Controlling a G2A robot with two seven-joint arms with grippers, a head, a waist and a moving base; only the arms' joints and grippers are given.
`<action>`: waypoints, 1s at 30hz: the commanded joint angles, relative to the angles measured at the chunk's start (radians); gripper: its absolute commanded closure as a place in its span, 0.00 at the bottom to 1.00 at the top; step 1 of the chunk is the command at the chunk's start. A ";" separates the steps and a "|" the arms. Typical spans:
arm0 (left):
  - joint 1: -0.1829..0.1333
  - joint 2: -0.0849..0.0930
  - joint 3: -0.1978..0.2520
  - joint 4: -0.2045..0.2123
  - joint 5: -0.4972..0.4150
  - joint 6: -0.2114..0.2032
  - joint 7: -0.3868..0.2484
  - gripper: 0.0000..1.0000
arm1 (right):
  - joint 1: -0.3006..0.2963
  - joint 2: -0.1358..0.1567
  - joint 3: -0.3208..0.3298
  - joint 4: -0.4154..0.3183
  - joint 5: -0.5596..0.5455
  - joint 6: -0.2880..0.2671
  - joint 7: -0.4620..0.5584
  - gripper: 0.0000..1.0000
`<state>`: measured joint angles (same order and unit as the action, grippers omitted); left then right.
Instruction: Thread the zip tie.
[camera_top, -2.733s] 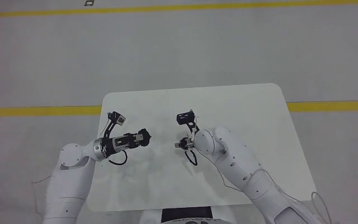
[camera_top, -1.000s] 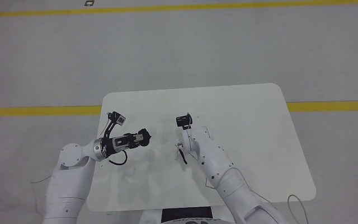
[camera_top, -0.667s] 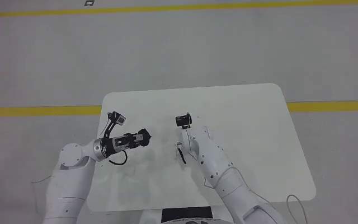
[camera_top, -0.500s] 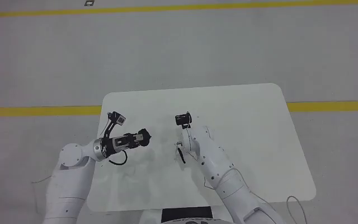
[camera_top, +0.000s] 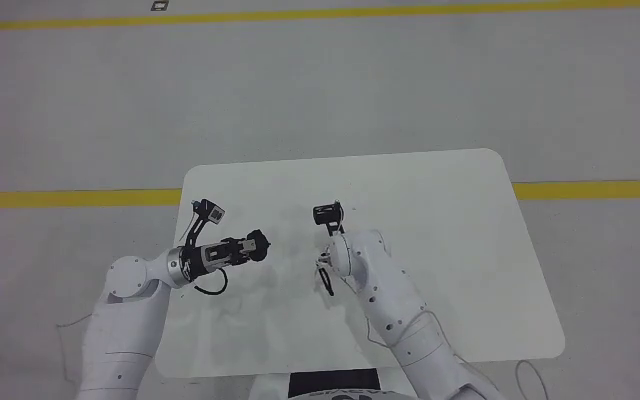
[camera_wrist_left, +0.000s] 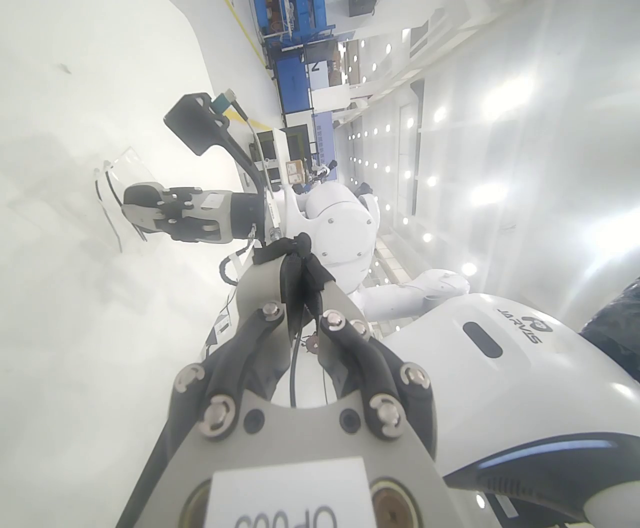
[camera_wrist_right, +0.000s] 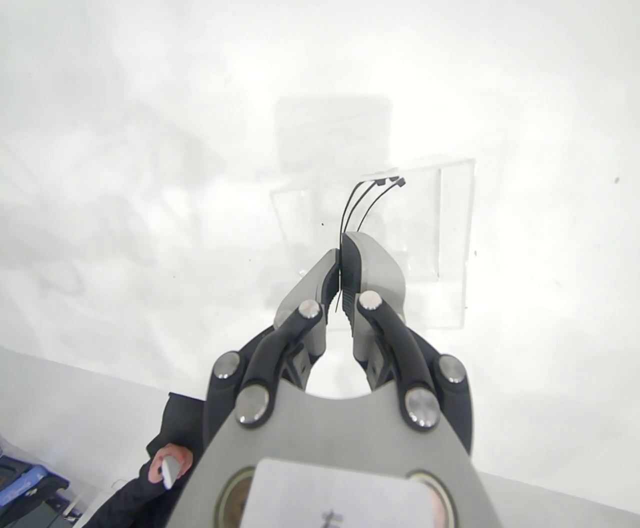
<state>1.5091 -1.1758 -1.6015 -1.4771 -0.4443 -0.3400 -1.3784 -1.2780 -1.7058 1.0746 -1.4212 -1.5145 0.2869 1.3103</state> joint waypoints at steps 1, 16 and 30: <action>0.000 0.000 0.000 0.000 0.000 0.000 0.000 1.00 | 0.004 0.000 -0.001 0.013 0.011 -0.008 -0.010 1.00; 0.000 0.000 0.000 0.000 0.000 0.000 0.000 1.00 | -0.027 0.009 -0.010 -0.056 -0.030 0.001 -0.057 1.00; 0.000 0.000 0.000 0.000 0.000 0.000 0.000 1.00 | -0.053 0.021 -0.005 -0.084 -0.015 -0.066 -0.090 1.00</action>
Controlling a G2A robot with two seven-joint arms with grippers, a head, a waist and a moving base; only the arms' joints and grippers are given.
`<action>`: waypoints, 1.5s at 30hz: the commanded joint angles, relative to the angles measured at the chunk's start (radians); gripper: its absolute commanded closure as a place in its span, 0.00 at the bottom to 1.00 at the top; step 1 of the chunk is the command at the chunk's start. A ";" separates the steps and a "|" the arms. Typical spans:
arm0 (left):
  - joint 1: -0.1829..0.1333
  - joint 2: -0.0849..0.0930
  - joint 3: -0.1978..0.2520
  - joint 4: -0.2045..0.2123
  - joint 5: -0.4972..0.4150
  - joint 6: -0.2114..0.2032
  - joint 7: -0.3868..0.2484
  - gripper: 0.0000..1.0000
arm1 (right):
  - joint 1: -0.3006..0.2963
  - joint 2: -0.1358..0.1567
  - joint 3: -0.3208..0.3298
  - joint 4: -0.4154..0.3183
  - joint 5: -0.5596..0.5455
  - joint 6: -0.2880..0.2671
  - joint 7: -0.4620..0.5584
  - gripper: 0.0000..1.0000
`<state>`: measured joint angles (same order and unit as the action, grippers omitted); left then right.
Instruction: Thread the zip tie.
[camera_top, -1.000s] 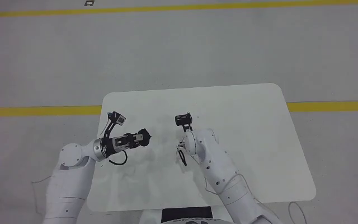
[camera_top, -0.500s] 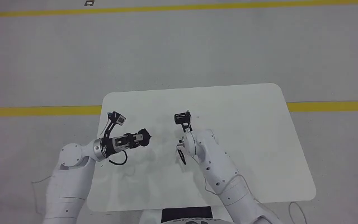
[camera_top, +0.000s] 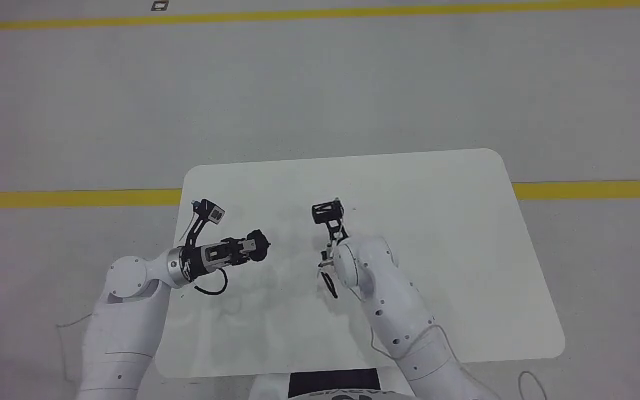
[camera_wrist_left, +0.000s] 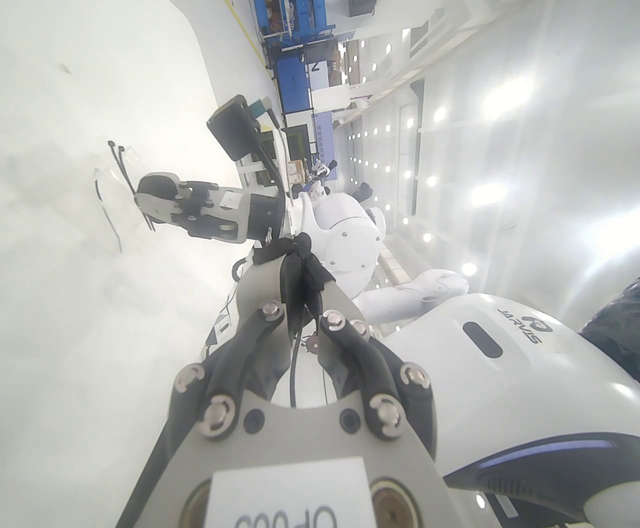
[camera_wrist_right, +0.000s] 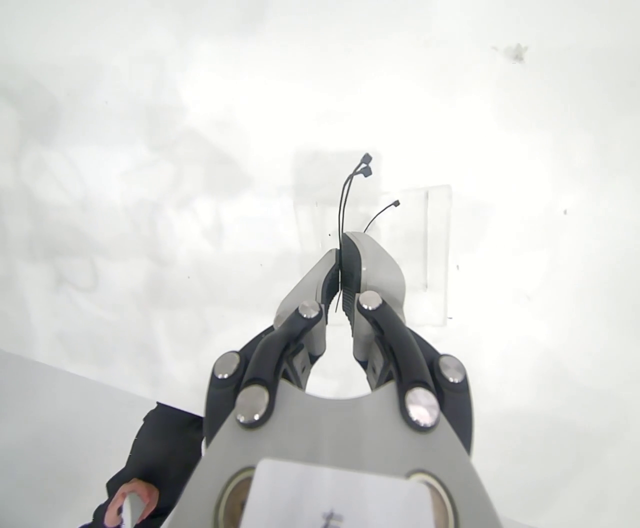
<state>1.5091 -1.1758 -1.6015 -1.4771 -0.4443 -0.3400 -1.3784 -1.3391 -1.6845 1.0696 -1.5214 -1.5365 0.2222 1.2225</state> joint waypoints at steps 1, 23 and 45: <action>0.000 0.000 0.000 0.000 0.000 0.000 0.000 1.00 | 0.015 -0.001 0.000 0.029 0.011 -0.001 -0.004 1.00; 0.000 0.000 0.000 0.000 0.000 0.000 0.000 1.00 | 0.076 0.000 -0.003 0.136 0.060 0.023 -0.017 0.83; 0.000 0.000 0.000 0.000 0.000 0.000 0.000 1.00 | 0.070 0.005 -0.017 0.136 0.086 0.038 -0.016 0.89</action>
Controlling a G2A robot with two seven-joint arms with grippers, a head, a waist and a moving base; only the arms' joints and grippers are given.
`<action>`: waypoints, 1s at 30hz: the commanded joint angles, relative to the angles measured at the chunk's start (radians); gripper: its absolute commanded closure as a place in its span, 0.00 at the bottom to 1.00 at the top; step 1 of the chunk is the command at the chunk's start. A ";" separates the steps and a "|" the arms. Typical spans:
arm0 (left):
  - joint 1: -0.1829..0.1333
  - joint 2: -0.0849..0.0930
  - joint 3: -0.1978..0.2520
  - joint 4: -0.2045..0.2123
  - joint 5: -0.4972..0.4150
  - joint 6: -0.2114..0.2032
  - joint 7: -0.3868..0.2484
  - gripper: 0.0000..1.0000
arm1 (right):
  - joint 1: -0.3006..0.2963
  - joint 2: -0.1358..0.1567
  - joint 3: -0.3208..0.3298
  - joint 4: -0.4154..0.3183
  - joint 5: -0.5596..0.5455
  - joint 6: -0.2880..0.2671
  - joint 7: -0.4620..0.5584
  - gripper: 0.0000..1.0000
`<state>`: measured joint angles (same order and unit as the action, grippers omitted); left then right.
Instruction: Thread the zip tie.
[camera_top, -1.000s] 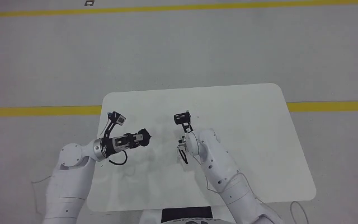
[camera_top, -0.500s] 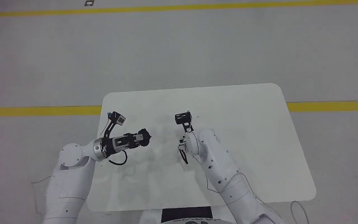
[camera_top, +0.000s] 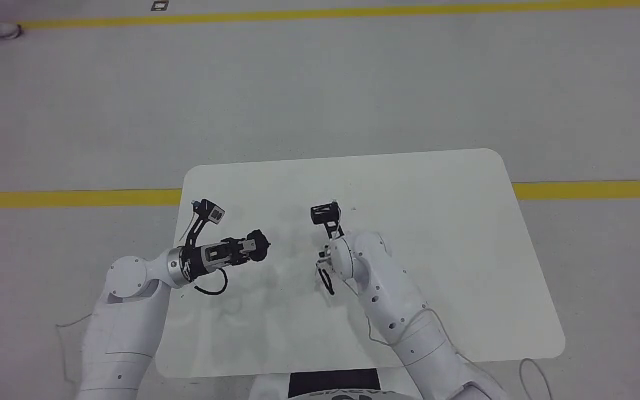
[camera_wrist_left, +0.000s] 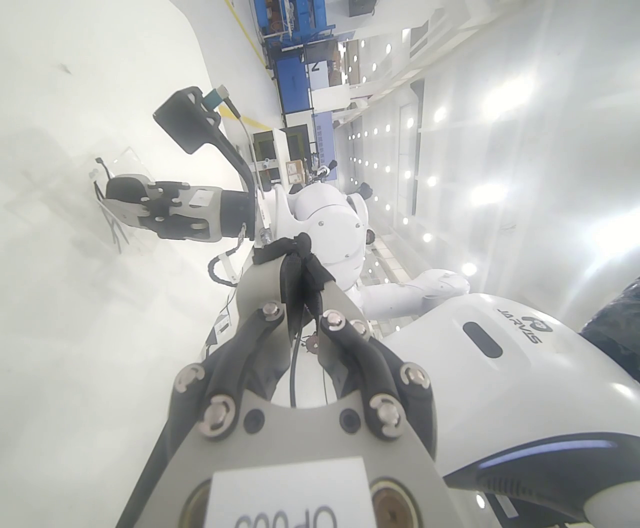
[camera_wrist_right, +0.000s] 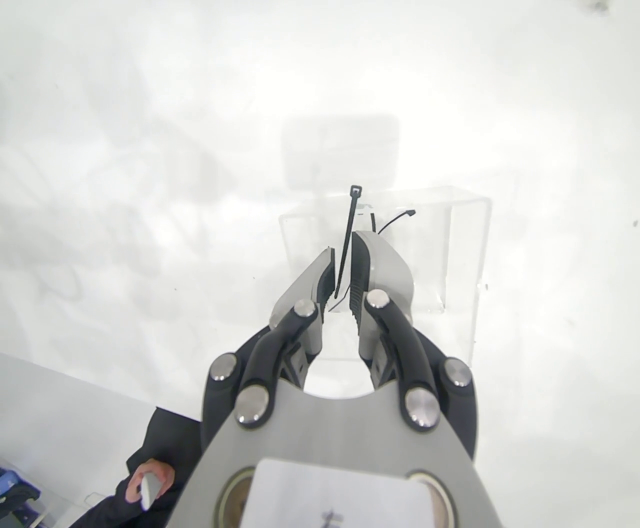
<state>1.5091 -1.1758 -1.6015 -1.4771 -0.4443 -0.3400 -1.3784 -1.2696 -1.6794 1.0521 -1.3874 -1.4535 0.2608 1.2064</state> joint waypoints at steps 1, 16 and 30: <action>0.000 0.000 0.000 0.000 0.000 0.000 0.000 1.00 | 0.001 0.000 0.000 0.004 0.006 -0.001 -0.001 0.90; 0.000 0.000 0.000 0.000 0.000 0.000 0.000 1.00 | -0.033 0.012 0.022 -0.091 0.031 -0.002 -0.004 1.00; 0.000 0.000 0.000 0.000 0.000 0.000 0.000 1.00 | -0.163 0.041 0.106 -0.337 0.178 -0.088 -0.055 1.00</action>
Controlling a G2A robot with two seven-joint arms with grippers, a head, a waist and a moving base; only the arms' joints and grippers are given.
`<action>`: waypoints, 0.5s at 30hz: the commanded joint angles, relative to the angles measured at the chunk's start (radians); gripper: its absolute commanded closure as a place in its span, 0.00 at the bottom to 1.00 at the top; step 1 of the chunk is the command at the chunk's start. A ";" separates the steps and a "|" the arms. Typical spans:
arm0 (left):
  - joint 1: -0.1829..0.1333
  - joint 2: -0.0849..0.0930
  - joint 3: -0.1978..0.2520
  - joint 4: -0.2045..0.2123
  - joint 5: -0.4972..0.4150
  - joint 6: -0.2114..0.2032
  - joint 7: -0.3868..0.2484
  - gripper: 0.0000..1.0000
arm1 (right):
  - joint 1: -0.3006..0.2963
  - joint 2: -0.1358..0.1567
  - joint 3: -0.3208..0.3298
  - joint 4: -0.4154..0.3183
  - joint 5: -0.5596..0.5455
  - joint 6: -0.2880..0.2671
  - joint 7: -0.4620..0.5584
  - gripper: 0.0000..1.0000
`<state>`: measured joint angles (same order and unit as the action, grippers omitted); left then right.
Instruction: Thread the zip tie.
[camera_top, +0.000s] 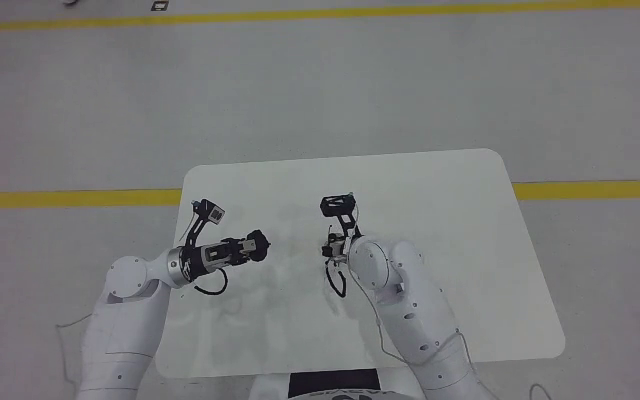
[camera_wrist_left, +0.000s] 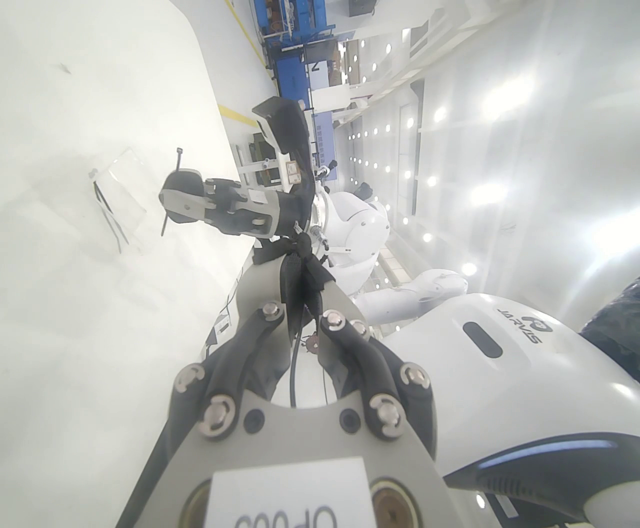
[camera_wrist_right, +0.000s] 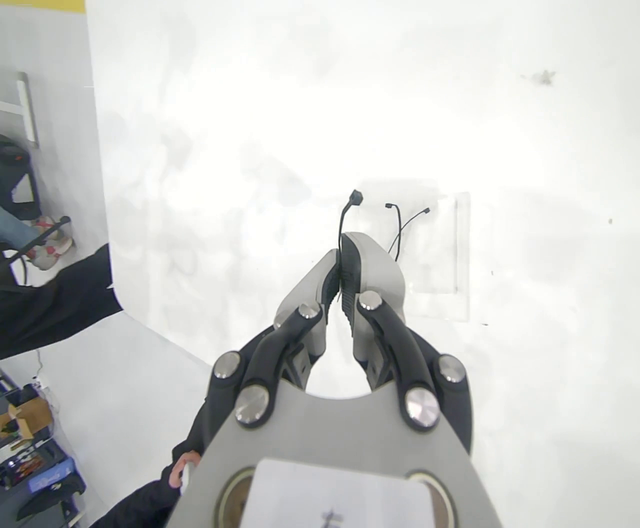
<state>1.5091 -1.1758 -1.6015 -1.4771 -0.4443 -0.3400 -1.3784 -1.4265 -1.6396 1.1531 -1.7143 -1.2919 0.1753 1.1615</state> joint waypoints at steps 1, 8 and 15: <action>0.000 0.000 0.000 0.000 0.000 0.000 0.000 1.00 | -0.013 0.002 0.011 -0.020 0.036 -0.002 -0.024 1.00; 0.000 0.000 0.000 0.000 0.000 0.000 0.000 1.00 | -0.023 0.002 0.021 -0.034 0.066 0.005 -0.047 1.00; 0.000 0.000 0.000 0.000 0.000 0.000 0.000 1.00 | -0.033 0.003 0.023 -0.058 0.099 0.000 -0.107 1.00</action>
<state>1.5091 -1.1758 -1.6015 -1.4771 -0.4443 -0.3400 -1.3784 -1.4539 -1.6371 1.1749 -1.7575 -1.2125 0.1789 1.0987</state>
